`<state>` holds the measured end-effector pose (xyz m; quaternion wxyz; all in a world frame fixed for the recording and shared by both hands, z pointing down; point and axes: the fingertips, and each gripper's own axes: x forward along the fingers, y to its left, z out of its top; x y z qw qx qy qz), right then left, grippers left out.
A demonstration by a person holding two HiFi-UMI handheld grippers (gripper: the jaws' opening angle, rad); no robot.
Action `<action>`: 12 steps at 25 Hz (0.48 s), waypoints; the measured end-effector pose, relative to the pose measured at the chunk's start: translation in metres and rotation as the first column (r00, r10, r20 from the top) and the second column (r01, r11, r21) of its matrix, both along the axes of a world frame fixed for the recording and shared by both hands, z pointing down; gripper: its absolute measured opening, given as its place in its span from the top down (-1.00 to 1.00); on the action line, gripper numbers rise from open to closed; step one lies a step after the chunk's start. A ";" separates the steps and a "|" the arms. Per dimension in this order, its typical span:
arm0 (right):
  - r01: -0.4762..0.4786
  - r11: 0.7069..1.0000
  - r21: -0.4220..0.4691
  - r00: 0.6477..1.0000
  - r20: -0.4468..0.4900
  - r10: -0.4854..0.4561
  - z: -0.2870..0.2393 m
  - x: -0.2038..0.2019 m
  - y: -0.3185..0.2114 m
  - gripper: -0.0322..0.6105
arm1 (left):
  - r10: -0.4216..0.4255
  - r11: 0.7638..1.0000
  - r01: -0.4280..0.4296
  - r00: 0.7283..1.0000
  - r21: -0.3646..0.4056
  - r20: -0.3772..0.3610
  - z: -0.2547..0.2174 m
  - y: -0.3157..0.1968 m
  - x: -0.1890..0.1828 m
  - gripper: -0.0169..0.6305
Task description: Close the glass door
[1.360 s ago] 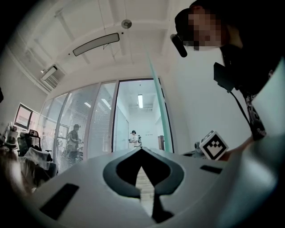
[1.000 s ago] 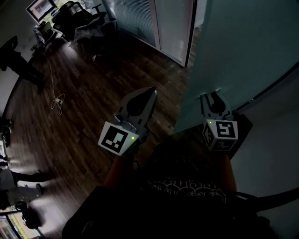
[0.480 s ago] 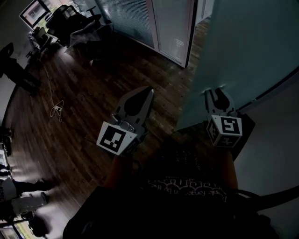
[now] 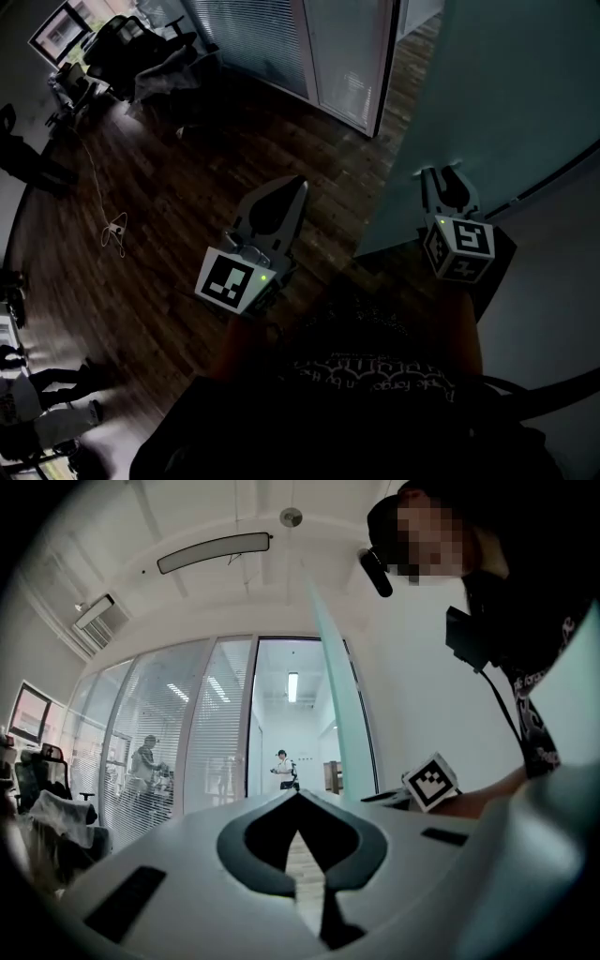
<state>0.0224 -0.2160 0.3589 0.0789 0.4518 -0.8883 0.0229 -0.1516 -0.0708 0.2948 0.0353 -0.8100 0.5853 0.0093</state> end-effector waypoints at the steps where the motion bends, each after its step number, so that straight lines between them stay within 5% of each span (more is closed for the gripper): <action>1: -0.001 1.000 0.001 1.000 -0.002 0.001 0.001 -0.004 -0.004 0.53 | -0.004 1.000 0.004 1.000 0.000 -0.003 0.001 -0.003 -0.005 0.94; 12: -0.007 1.000 0.005 1.000 -0.013 0.007 -0.002 -0.031 -0.040 0.53 | -0.014 1.000 0.014 1.000 -0.001 -0.004 0.001 -0.035 -0.027 0.94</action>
